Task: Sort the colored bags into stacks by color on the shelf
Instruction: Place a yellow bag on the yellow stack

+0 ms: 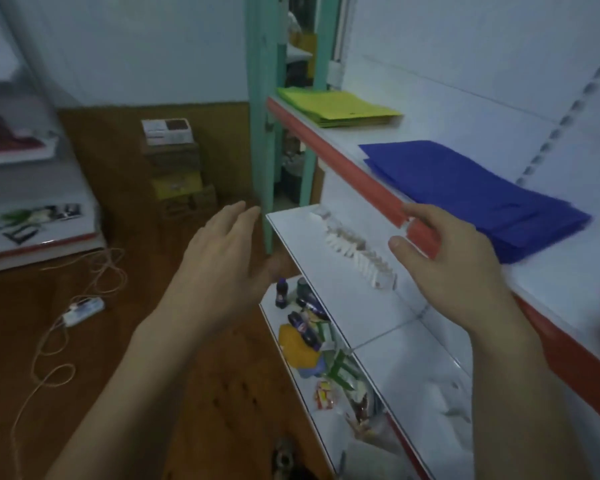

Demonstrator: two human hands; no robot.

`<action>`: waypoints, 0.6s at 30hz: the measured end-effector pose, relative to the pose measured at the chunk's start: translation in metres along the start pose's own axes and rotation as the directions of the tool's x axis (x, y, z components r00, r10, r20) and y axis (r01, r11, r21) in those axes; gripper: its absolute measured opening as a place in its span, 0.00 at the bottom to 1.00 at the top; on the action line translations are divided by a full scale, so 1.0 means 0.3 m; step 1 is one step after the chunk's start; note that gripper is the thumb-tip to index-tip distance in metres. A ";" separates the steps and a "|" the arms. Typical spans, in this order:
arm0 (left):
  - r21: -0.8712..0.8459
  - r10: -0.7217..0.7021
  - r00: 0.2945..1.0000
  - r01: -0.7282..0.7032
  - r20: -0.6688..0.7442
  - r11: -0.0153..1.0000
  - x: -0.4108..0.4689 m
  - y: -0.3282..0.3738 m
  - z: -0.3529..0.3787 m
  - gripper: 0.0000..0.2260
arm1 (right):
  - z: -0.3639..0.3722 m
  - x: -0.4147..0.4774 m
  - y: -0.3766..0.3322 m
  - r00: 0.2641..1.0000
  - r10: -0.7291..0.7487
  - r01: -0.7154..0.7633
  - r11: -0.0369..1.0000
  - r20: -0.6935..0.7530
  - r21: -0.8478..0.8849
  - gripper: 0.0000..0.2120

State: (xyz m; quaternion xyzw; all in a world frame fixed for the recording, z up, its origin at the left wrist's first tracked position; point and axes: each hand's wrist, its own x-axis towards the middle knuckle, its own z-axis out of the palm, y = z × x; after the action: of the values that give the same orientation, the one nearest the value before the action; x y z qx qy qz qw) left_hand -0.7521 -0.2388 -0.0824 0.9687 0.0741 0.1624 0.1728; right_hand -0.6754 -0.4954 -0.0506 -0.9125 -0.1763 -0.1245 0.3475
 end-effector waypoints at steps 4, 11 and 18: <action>0.023 -0.079 0.997 0.080 -0.025 0.997 0.137 -0.174 0.004 0.34 | 0.172 0.223 -0.070 0.996 -0.072 0.070 0.997 0.056 0.031 0.22; 0.029 -0.104 0.994 0.104 -0.025 0.994 0.552 -0.381 0.028 0.33 | 0.416 0.646 -0.114 0.988 -0.125 0.120 0.991 0.093 0.054 0.24; -0.009 -0.055 0.998 0.055 -0.011 0.998 0.977 -0.514 0.059 0.32 | 0.561 1.037 -0.154 0.989 -0.090 0.086 0.996 0.118 0.037 0.24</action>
State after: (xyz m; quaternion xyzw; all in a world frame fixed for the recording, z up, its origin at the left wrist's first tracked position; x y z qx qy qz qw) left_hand -0.4851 -0.0425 -0.0687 0.9646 0.1011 0.1633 0.1808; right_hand -0.3946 -0.2758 -0.0370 -0.9040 -0.2388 -0.0819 0.3451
